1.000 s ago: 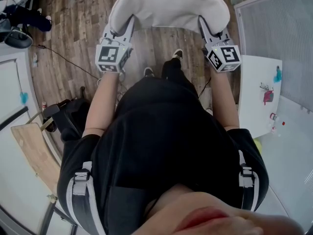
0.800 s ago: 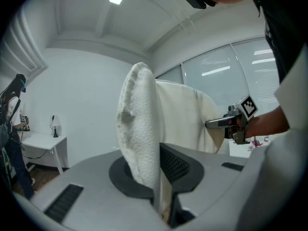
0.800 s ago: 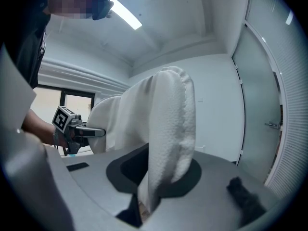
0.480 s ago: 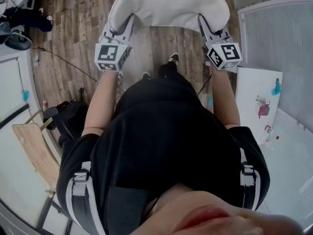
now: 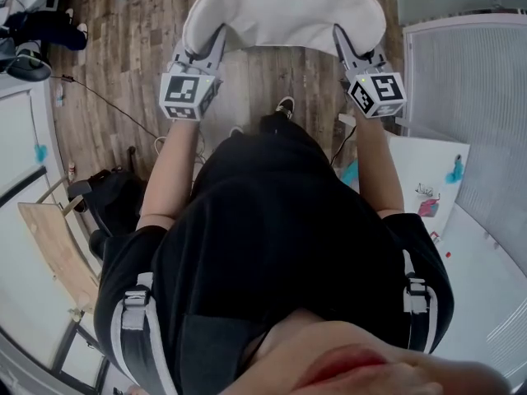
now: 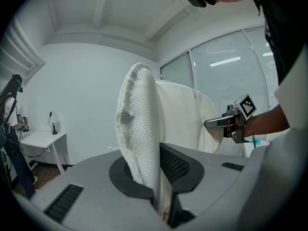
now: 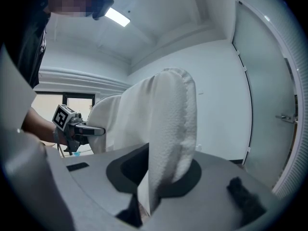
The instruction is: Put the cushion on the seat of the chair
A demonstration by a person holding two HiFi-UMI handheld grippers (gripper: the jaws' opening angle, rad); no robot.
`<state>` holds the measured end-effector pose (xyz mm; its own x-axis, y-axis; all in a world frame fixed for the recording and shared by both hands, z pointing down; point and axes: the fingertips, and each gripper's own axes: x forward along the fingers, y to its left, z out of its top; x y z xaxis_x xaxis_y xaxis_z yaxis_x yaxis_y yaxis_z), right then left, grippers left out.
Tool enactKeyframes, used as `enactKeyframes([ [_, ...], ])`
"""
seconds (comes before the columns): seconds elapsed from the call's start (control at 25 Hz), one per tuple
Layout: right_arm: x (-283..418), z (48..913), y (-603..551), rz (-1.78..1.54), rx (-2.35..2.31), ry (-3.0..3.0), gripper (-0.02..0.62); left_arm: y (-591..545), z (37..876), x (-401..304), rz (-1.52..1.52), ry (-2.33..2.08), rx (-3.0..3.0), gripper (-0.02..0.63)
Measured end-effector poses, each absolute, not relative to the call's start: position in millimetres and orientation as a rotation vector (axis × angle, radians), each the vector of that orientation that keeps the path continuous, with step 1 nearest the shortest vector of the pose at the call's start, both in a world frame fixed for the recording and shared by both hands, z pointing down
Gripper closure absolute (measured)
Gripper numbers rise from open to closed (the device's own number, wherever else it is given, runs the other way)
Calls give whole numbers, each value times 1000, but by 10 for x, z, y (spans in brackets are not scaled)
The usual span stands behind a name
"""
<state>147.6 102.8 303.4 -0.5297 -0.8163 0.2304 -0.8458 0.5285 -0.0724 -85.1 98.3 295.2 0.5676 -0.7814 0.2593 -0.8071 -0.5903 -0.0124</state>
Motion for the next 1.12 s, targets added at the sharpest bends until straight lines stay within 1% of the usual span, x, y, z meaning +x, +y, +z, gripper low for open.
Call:
enactKeyframes([
  [0.52,1975,3325,468,314,1324,-2638,538,563,3144,-342,433,-1438,2616,552],
  [0.88,1993,3414,145,333,1282,-2640,538,256,3243,-318,447,-1471,2567,551],
  [1.12,1838,3505,-51,336,1276,-2620,538,46,3377,-477,441,-1460,2560,551],
])
